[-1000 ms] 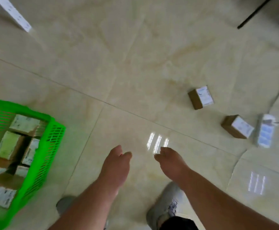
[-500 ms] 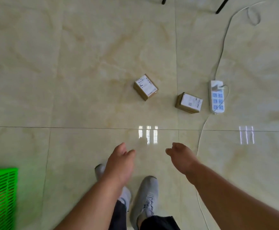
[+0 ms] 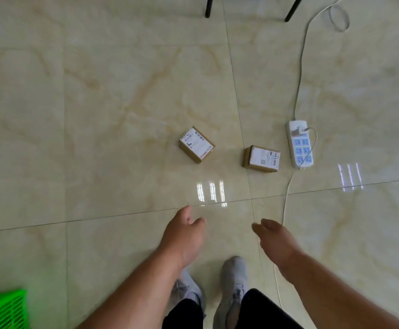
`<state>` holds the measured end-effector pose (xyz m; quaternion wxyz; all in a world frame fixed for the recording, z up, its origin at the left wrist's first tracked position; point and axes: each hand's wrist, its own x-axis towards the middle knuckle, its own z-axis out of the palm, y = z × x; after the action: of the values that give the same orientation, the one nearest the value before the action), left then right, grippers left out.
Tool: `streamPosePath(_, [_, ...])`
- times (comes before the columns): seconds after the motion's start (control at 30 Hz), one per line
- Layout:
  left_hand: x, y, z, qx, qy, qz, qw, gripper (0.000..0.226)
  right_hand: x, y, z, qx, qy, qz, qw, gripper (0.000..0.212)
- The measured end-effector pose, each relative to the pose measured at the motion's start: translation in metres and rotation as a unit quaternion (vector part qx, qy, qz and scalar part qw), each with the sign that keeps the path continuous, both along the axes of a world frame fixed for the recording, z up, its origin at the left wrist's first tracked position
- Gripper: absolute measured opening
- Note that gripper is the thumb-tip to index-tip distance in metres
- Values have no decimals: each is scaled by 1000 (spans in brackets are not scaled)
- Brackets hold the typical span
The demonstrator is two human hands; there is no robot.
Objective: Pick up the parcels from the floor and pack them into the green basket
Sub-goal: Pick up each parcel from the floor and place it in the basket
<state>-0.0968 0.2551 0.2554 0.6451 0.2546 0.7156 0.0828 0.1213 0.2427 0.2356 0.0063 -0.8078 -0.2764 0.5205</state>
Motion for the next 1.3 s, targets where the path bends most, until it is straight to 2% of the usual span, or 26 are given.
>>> streamPosePath(0.07, [6, 19, -8, 11, 7, -16, 1000, 66, 4, 17, -11, 11, 21, -29, 999, 12])
streamPosePath(0.33, [60, 77, -50, 31, 27, -57, 998, 64, 36, 75, -69, -14, 44, -170, 984, 34])
streamPosePath(0.6, [158, 161, -135, 38, 54, -147, 987, 64, 97, 131, -140, -42, 104, -351, 930, 32])
streamPosePath(0.77, [221, 215, -204, 47, 86, -214, 972, 65, 132, 161, -204, -49, 150, -451, 878, 18])
streamPosePath(0.87, [254, 239, -239, 81, 128, -282, 947, 56, 146, 173, -244, -59, 194, -510, 836, 6])
streamPosePath(1.0, [284, 262, -285, 134, 177, -416, 882, 61, 154, 182, -277, -63, 232, -555, 796, 12])
streamPosePath(1.1, [295, 271, -307, 116, 194, -497, 838, 58, 157, 184, -287, -59, 257, -602, 754, 13])
streamPosePath(1.17, [296, 272, -312, 86, 198, -509, 833, 47, 158, 183, -292, -47, 270, -600, 752, 16])
streamPosePath(1.23, [291, 266, -308, 58, 188, -475, 858, 38, 155, 179, -295, -44, 258, -571, 778, 17])
streamPosePath(1.3, [280, 253, -300, 53, 174, -430, 884, 40, 149, 174, -289, -38, 232, -524, 819, 18])
